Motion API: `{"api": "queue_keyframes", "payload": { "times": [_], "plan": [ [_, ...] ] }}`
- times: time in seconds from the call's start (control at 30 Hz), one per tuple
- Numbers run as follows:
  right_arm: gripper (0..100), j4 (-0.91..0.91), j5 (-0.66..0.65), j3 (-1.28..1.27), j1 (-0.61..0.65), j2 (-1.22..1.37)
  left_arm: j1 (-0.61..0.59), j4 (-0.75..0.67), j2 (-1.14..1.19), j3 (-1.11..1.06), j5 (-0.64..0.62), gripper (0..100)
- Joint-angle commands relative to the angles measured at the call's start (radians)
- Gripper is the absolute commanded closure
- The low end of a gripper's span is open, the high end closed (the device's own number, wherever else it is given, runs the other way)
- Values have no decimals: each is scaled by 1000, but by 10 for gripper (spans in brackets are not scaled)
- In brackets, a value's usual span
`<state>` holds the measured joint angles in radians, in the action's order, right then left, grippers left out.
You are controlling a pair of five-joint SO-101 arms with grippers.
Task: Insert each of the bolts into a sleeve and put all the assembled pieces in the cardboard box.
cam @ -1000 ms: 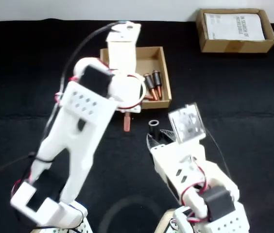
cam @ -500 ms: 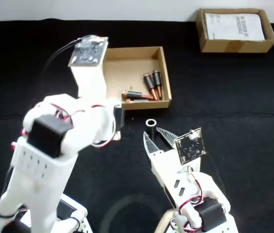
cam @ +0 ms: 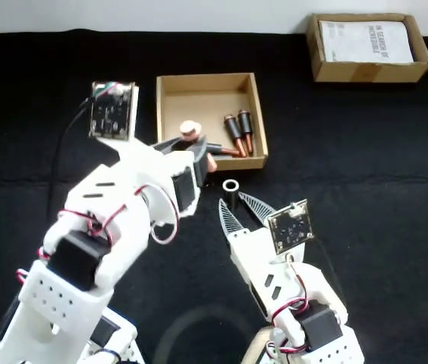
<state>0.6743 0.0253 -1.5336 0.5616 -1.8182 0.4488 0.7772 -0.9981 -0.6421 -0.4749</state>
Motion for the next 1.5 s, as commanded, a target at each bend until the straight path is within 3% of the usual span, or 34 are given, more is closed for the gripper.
{"api": "queue_keyframes", "payload": {
  "times": [0.0,0.2,0.47,1.47],
  "plan": [
    [991,-25,9,1,7,-15,65,-89,-45,-28,5,991],
    [991,-27,9,1,7,-15,140,-112,-44,-71,28,991],
    [991,-27,3,8,7,-15,136,-184,-44,-160,141,991],
    [991,-24,-34,10,5,-15,143,-129,-44,-165,169,990]
  ]
}}
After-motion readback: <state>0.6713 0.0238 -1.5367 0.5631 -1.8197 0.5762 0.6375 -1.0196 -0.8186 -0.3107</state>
